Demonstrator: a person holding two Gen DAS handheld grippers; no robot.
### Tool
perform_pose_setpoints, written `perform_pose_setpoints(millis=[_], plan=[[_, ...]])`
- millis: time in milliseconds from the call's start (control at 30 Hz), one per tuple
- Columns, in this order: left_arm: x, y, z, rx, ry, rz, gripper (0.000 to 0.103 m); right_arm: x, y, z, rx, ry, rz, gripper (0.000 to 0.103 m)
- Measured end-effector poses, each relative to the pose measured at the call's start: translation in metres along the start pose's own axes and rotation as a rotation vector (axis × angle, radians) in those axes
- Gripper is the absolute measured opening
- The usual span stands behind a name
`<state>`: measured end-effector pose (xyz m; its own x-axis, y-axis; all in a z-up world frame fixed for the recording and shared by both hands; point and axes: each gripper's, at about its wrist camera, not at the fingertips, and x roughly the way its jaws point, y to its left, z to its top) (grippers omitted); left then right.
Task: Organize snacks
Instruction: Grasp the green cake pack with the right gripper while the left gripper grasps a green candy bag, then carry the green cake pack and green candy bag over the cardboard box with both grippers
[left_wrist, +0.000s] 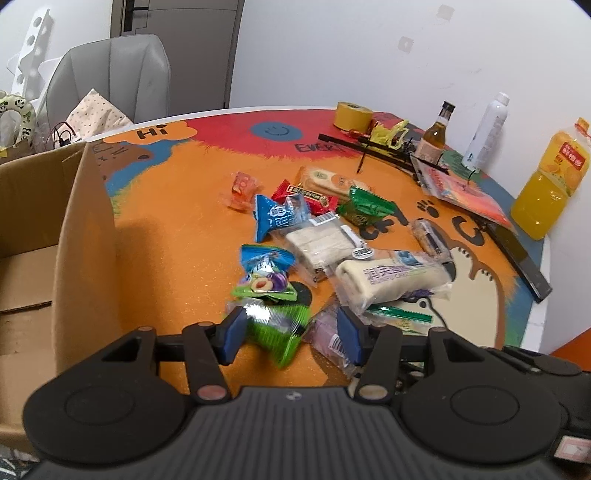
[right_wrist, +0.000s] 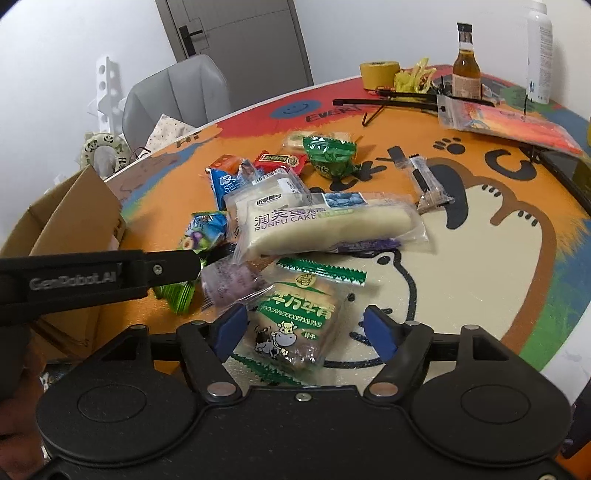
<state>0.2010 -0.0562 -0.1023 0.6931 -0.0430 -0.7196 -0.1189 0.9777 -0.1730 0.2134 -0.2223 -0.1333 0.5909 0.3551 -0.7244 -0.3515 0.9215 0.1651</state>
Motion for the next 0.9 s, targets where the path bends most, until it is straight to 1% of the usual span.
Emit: perform_pose_setpoints(millis=[67,133,200,267,333,400,433,500,533,567,600,633,667,767,900], plan=[[0.004,0.000,-0.001,-0.001,0.005,0.010,0.057,-0.003,-0.005,0.000,0.003,-0.002,-0.022,0.069],[0.007,0.000,-0.001,0.005,-0.001,0.034,0.057,-0.006,-0.011,-0.001,0.017,-0.001,-0.038,0.069],[0.011,0.002,-0.001,-0.003,0.010,0.042,0.058,-0.007,-0.014,0.000,0.028,-0.005,-0.055,0.069],[0.013,0.004,-0.002,-0.011,0.005,0.046,0.065,-0.008,-0.013,0.001,0.022,-0.016,-0.063,0.071],[0.015,0.004,-0.004,-0.003,-0.003,0.057,0.069,-0.006,-0.009,0.002,0.010,-0.019,-0.061,0.071],[0.017,0.006,-0.005,-0.011,-0.003,0.057,0.069,-0.001,-0.006,0.002,0.004,-0.011,-0.053,0.071],[0.018,0.007,-0.006,-0.017,-0.004,0.056,0.069,0.001,-0.004,0.001,-0.011,-0.016,-0.057,0.072],[0.019,0.008,-0.008,-0.021,-0.009,0.051,0.069,0.003,0.001,-0.001,-0.051,-0.021,-0.080,0.071],[0.020,0.009,-0.009,-0.026,-0.008,0.045,0.069,0.003,0.003,-0.002,-0.072,-0.026,-0.097,0.064],[0.020,0.011,-0.010,-0.036,-0.003,0.034,0.067,0.003,0.005,-0.003,-0.090,-0.033,-0.119,0.054],[0.021,0.013,-0.011,-0.052,0.002,0.022,0.064,0.002,0.005,-0.003,-0.101,-0.037,-0.136,0.049],[0.020,0.015,-0.012,-0.061,-0.001,0.015,0.056,0.000,0.003,-0.003,-0.102,-0.041,-0.141,0.047],[0.020,0.016,-0.013,-0.066,-0.003,0.015,0.052,-0.001,0.002,-0.004,-0.099,-0.043,-0.132,0.046],[0.017,0.016,-0.017,-0.075,-0.012,0.014,0.046,-0.006,-0.001,-0.006,-0.085,-0.051,-0.105,0.046],[0.008,0.014,-0.019,-0.083,-0.019,-0.012,0.044,-0.014,0.000,-0.008,-0.066,-0.076,-0.074,0.046]])
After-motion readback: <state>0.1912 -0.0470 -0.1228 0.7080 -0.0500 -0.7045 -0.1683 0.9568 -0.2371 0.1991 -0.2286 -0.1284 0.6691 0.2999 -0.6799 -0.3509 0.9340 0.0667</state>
